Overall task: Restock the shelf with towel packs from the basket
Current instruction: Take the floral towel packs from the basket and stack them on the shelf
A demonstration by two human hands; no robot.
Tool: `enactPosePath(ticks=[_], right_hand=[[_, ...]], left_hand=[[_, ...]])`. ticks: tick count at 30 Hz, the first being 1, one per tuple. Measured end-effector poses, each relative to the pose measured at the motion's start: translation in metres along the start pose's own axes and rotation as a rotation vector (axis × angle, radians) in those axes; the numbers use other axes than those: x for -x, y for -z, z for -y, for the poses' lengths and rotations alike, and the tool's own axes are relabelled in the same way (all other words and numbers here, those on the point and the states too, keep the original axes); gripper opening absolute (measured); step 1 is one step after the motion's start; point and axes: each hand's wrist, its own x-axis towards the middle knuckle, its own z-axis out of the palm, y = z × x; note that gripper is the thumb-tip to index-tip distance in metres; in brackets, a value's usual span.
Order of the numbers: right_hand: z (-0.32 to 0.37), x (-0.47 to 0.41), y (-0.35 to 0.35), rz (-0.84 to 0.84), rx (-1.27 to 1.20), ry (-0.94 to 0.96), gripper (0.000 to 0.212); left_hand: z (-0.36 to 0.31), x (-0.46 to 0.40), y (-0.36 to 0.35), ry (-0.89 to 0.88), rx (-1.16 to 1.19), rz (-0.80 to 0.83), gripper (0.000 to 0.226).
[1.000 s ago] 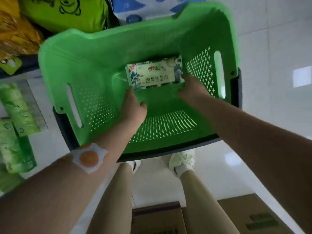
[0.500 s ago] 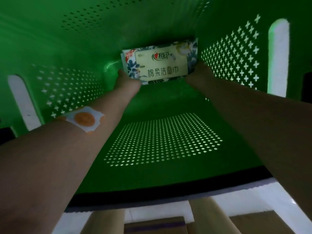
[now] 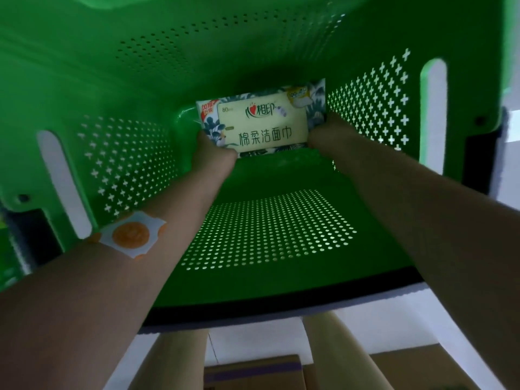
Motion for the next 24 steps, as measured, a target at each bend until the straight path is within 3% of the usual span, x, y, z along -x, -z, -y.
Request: enactPosePath(ticks=[11,19,24], right_hand=[[0.010,0.159,0.050,-0.009,-0.273,0.032,0.033],[0.040,0.263,0.101,-0.081,-0.243,0.069,0.023],[0.061,0.320,0.136,-0.162,-0.200,0.123,0.033]], left_hand=[[-0.033,0.136,0.054,-0.134,0.075,-0.007,0.052],[-0.071,0.239,0.094,-0.164,0.106,-0.033,0.047],[-0.097,0.291,0.119,-0.179,0.135,-0.028,0.047]])
